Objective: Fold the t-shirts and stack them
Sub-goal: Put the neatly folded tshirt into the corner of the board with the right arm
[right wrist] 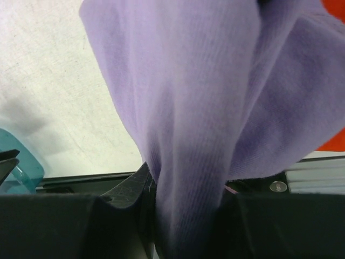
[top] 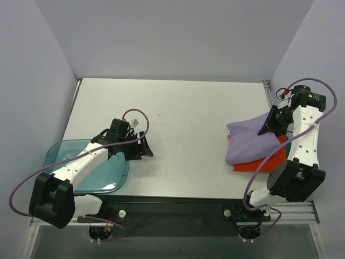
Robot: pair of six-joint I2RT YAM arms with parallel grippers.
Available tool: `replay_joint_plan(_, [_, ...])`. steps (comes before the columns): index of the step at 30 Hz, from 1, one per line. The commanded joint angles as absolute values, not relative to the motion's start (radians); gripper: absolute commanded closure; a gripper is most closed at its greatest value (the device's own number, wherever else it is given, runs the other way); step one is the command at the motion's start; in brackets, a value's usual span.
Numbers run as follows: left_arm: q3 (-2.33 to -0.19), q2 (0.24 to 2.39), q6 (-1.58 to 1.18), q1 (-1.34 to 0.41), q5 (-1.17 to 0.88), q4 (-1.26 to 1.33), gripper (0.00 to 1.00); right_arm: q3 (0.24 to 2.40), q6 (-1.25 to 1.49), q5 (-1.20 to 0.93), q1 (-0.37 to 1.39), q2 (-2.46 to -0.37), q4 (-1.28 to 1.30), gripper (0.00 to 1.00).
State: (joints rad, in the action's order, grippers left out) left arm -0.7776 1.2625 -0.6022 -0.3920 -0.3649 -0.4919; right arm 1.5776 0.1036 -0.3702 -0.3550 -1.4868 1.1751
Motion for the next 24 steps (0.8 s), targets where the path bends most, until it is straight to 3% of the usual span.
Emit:
replay_joint_plan(1, [-0.804,1.229,-0.601,-0.396,-0.351,-0.514,0.23,1.631,0.110,-0.319,-0.383,-1.537,1.210,1.00])
replay_joint_plan(10, [-0.811,1.144,-0.630,-0.396,-0.313,-0.546,0.21,1.669,0.135,-0.195,-0.425,-1.641,1.220,0.98])
replay_joint_plan(13, [-0.810,1.120,-0.641,-0.396,-0.302,-0.557,0.21,1.674,0.164,-0.094,-0.431,-1.655,1.224,0.72])
replay_joint_plan(14, [-0.811,1.114,-0.641,-0.396,-0.296,-0.560,0.21,1.674,0.173,-0.027,-0.431,-1.652,1.227,0.59])
replay_joint_plan(16, [-0.822,1.098,-0.638,-0.396,-0.279,-0.577,0.20,1.680,0.198,0.035,-0.436,-1.648,1.232,0.47])
replay_joint_plan(20, [-0.845,1.075,-0.626,-0.396,-0.246,-0.612,0.19,1.690,0.233,0.144,-0.445,-1.626,1.239,0.00])
replay_joint_plan(24, [-0.851,1.028,-0.627,-0.394,-0.213,-0.624,0.15,1.704,0.238,0.160,-0.448,-1.574,1.227,0.00])
